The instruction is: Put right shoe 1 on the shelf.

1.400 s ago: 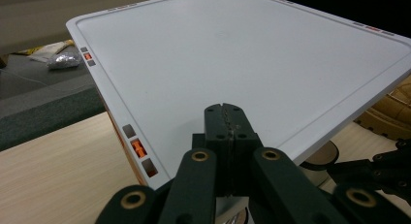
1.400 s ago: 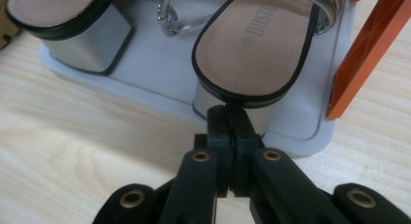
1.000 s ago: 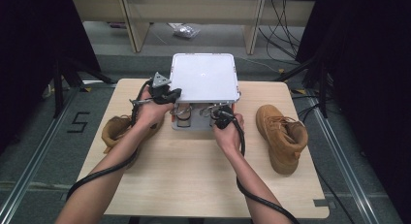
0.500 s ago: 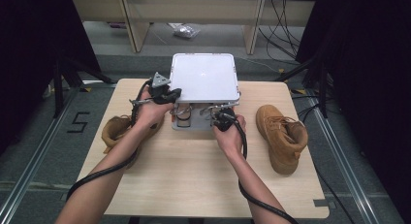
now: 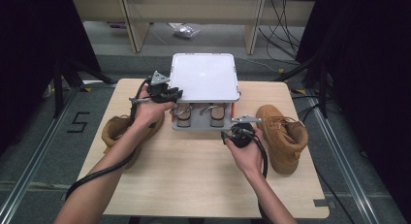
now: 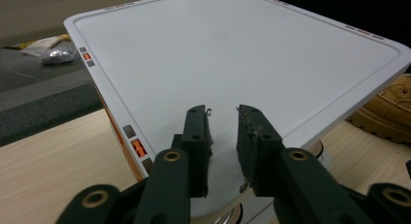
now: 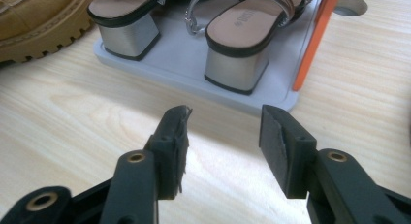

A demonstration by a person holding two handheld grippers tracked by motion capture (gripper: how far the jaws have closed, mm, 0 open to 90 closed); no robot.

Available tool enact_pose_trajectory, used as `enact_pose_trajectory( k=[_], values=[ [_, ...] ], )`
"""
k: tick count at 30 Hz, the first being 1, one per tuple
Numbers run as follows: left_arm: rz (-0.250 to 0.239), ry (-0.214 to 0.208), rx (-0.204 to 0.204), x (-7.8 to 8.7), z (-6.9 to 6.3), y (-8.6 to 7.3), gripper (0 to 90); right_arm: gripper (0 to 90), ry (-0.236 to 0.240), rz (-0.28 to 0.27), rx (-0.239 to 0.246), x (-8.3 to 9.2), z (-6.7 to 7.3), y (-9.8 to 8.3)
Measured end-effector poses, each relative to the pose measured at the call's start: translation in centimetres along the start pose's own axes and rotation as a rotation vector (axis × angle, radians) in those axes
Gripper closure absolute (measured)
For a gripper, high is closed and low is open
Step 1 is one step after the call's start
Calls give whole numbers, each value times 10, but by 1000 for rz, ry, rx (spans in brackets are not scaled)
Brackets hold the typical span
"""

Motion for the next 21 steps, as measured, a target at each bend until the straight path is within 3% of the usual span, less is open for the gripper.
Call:
enact_pose_trajectory(
  k=[2, 4, 5, 6, 9, 11, 14, 17, 21],
  values=[
    [4, 2, -15, 6, 1, 0, 667, 506, 3, 4, -16, 5, -1, -8],
    [0, 5, -16, 15, 3, -1, 638, 503, 6, -27, -25, 9, -3, -12],
    [-3, 6, -9, 20, 4, -2, 623, 502, 10, -37, -53, 11, -2, -15],
    [-4, 3, -4, 25, 5, -3, 606, 501, 12, -55, -26, 12, -4, -19],
    [-5, 5, 2, 37, 7, -4, 561, 501, 26, -59, -47, 16, -1, -30],
    [-4, 7, 9, 55, 12, -6, 549, 500, 5, -45, -49, 18, -3, -39],
    [9, 18, 17, 72, 20, -11, 532, 498, 11, -74, -39, 19, -2, -44],
    [24, 40, 8, 86, 29, -15, 530, 497, 16, -76, -42, 21, -1, -48],
    [21, 71, 31, 99, 42, -17, 525, 494, 4, -70, -41, 26, -4, -50]
  ],
)
Point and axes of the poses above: each handheld gripper's, and its own axes: x roughly backward along the jaws, y roughly out of its top, z roughly to its left, the point moved 10 cm from there along -x, roughly forward along the jaws, and after that the axes turned 10 degrees about x, right-handed, at the moved point
